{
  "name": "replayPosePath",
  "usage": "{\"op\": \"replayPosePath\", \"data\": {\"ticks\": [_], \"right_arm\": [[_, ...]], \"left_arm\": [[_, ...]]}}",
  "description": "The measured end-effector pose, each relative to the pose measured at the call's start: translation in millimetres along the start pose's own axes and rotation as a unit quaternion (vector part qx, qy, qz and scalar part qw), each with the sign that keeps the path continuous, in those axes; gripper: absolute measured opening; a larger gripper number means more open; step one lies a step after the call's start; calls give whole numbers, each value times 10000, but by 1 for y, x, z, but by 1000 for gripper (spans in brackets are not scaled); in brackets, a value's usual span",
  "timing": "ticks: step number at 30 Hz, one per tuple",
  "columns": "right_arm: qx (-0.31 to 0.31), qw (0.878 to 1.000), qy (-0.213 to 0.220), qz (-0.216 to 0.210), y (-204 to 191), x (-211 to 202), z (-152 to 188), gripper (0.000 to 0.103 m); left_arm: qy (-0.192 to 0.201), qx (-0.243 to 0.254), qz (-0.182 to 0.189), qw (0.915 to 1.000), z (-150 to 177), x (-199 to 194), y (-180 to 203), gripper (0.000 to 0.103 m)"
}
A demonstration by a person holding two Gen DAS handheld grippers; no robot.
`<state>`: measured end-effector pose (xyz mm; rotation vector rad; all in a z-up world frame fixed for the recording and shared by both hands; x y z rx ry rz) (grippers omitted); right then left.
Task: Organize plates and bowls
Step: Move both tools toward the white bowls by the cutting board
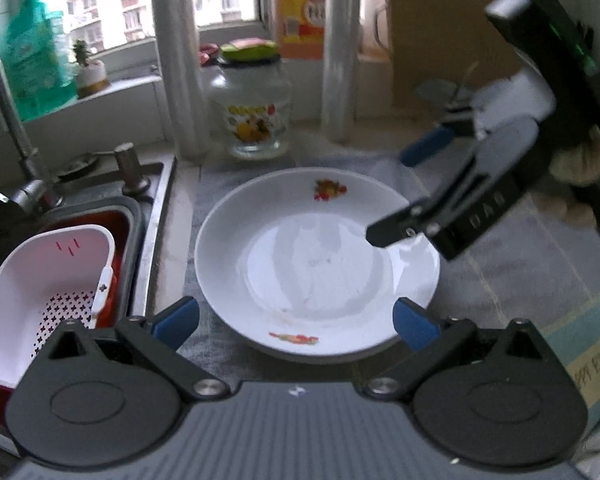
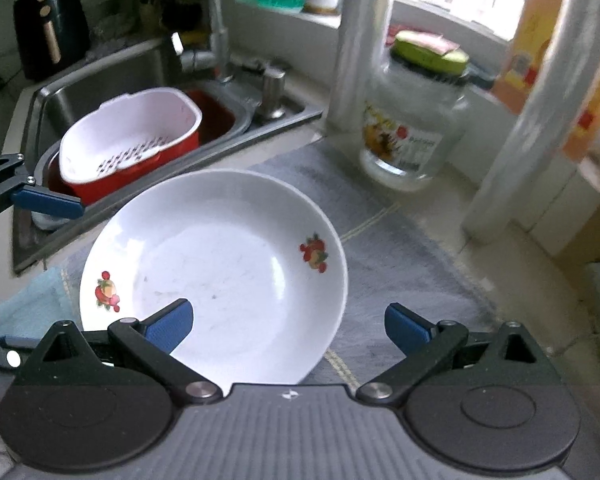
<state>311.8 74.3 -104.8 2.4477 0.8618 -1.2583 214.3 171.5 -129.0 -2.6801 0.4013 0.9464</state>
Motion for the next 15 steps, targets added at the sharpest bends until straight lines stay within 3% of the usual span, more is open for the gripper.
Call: {"op": "replayPosePath", "data": {"ticks": [8, 15], "right_arm": [[639, 9930, 677, 720, 11, -42, 34, 103], [1314, 9805, 916, 1140, 39, -81, 85, 103]], "left_arm": [[355, -25, 36, 9994, -7, -3, 19, 102], [599, 6, 141, 9981, -20, -5, 53, 102]]}}
Point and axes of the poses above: each gripper's, at about its wrist camera, not at the fingertips, and x roughly the way its jaws point, y to its right, z to its underside, the point moved 5 cm from there along x, roughly the way its jaws point, and after that the axes turned 10 degrees about x, right-handed, at the moved point
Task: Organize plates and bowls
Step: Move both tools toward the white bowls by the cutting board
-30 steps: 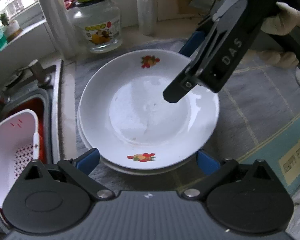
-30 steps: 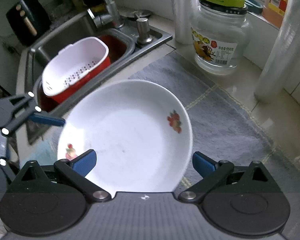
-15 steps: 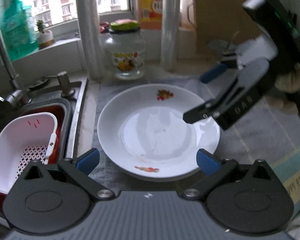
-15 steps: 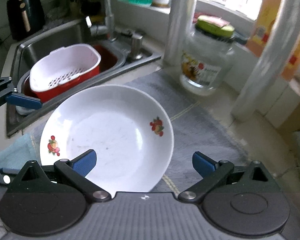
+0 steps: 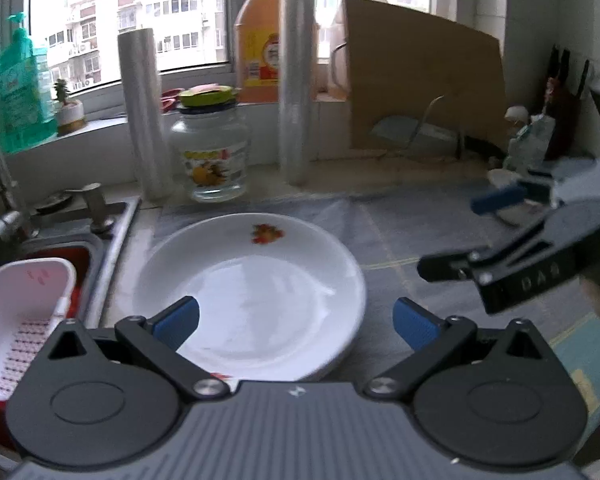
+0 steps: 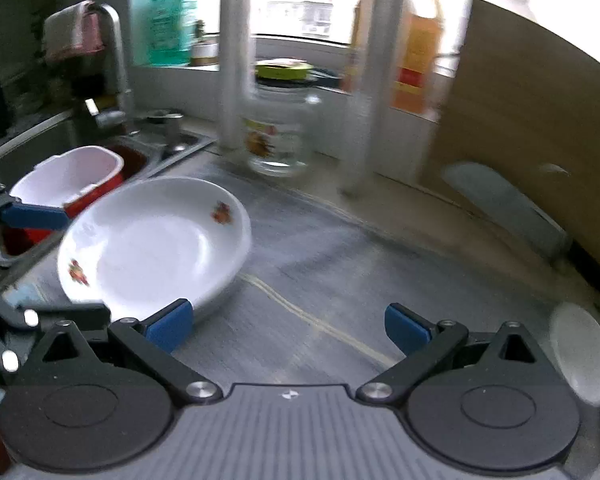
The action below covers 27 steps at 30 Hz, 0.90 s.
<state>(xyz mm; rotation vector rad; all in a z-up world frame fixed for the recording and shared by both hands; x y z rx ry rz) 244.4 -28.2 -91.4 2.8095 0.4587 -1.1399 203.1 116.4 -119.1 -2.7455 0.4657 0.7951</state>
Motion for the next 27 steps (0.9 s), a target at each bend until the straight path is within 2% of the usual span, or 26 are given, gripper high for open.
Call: {"op": "replayPosePath", "data": {"ticks": [9, 18, 23, 27], "right_arm": [[430, 9985, 108, 324, 79, -47, 43, 103], [542, 9953, 283, 755, 164, -116, 95, 103], [869, 9909, 377, 959, 210, -151, 119, 103], [1058, 9885, 310, 1034, 238, -159, 137, 103]], "left_arm": [[-58, 124, 200, 9997, -12, 9, 77, 102], [-225, 103, 1147, 9931, -31, 31, 174, 102], [-262, 112, 1342, 9905, -47, 40, 218, 102], [-238, 216, 1469, 9886, -59, 47, 245, 102]]}}
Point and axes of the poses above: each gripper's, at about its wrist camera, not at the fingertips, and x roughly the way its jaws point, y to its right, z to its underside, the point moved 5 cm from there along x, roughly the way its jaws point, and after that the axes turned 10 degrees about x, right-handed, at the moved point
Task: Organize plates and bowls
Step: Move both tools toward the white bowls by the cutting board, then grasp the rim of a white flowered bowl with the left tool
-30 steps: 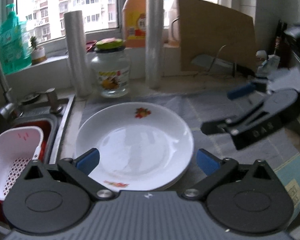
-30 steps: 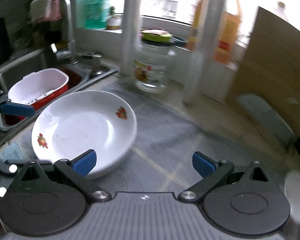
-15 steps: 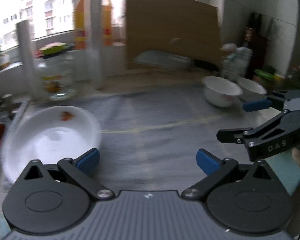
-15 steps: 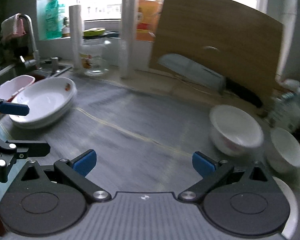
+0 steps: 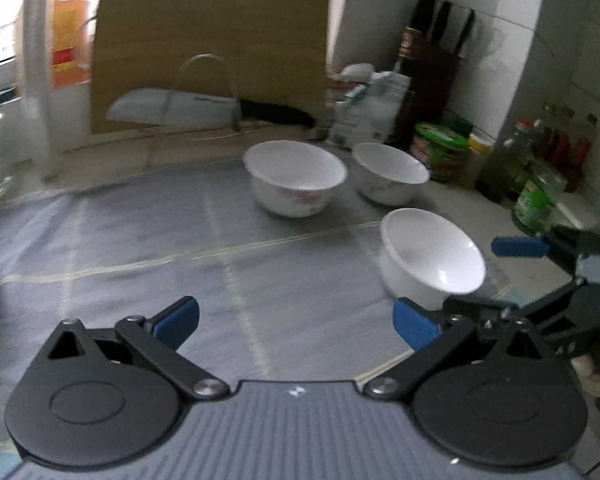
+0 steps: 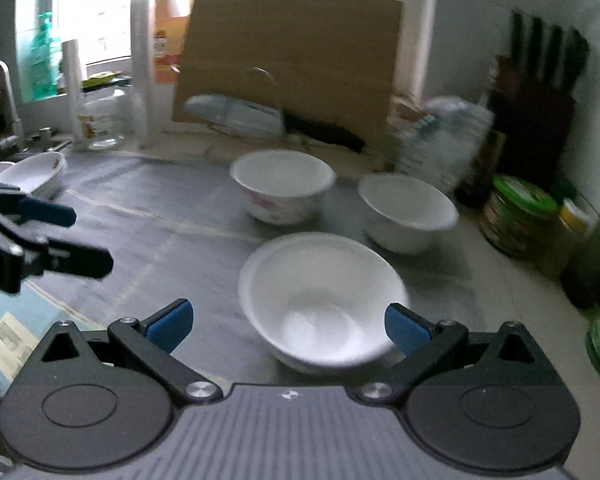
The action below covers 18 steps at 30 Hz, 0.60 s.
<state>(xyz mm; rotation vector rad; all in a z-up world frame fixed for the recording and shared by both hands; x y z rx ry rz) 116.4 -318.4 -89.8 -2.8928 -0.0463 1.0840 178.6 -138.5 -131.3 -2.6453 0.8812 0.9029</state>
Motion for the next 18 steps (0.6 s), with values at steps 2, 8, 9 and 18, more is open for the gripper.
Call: {"op": "replayPosePath", "data": {"ticks": [2, 8, 9, 18], "right_arm": [[50, 10000, -51, -19, 10, 2, 5, 103], [73, 9997, -144, -192, 25, 12, 20, 103], [48, 9997, -149, -211, 25, 15, 20, 103], [-78, 9987, -120, -485, 27, 33, 17, 102]], "left_arm": [[-25, 100, 65, 9999, -7, 8, 11, 102], [-51, 343, 240, 9991, -27, 32, 39, 102], [-78, 371, 275, 9989, -29, 36, 43, 102], [-318, 572, 478, 9967, -42, 74, 66, 102]]}}
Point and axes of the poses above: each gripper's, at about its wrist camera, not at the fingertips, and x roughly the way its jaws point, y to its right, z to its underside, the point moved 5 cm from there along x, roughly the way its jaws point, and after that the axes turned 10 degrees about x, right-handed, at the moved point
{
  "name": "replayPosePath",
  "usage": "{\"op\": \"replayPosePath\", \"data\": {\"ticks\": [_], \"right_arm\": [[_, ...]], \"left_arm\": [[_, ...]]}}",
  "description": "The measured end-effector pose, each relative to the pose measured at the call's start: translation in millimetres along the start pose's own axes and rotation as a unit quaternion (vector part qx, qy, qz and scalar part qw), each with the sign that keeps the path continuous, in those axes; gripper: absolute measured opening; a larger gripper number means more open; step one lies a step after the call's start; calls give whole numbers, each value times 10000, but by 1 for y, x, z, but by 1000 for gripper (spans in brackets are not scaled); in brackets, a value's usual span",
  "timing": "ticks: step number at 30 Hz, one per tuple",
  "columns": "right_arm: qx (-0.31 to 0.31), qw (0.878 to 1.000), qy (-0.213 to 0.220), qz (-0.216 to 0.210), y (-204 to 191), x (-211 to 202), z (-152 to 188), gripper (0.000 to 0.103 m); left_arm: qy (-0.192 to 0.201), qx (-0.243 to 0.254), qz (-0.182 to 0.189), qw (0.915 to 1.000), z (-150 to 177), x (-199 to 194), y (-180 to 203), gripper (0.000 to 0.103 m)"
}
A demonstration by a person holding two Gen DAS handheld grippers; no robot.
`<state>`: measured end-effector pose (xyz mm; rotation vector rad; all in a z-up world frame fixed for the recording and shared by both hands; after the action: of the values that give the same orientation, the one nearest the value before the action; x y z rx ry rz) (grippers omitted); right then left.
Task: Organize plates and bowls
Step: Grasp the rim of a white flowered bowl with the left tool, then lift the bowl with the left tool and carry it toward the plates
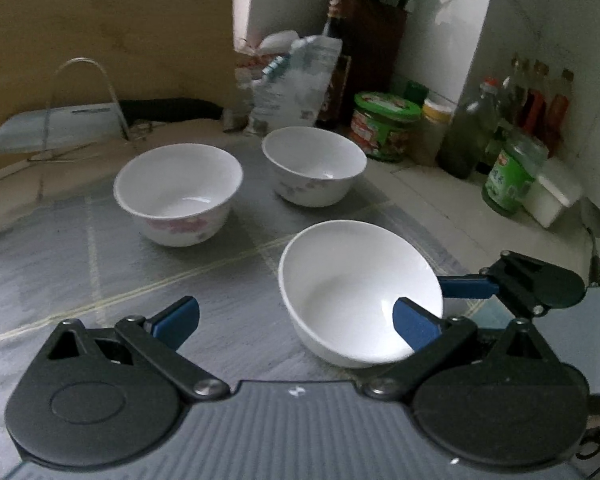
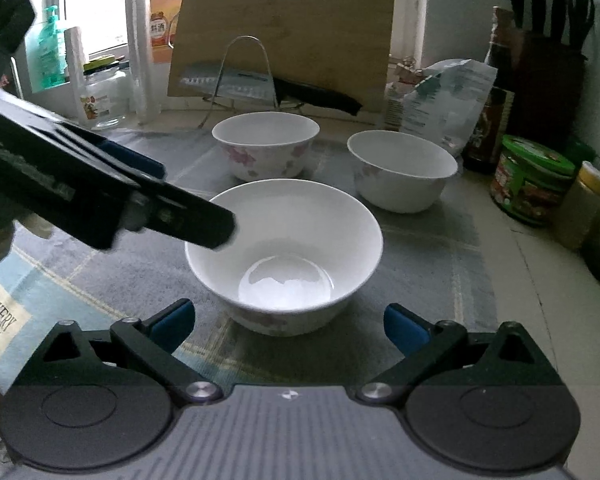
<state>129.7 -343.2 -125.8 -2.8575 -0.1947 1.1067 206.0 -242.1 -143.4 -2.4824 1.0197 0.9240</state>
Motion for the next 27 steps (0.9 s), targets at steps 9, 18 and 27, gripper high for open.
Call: {"op": "replayPosePath", "data": {"ticks": [9, 18, 27], "right_arm": [[-27, 9998, 21, -205, 2, 6, -2, 87], [-72, 9996, 22, -256, 1, 6, -4, 86], [-52, 9997, 13, -247, -1, 6, -5, 86]], "left_arm": [[-164, 177, 321, 9992, -13, 25, 10, 100], [-235, 132, 661, 9975, -22, 36, 8, 86], [-328, 230, 872, 9954, -25, 41, 10, 77]]}}
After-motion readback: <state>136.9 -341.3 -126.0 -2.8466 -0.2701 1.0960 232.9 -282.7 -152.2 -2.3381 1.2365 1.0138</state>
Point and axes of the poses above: each gripper's, at about its wrist camera, not at the fingertips, and x roughly the way its jaws point, y to its right, z to its underside, the point moved 5 cm from there along x, roughly the way its jaws point, and after that the axes turned 10 degrees about x, right-handed, at the moved point
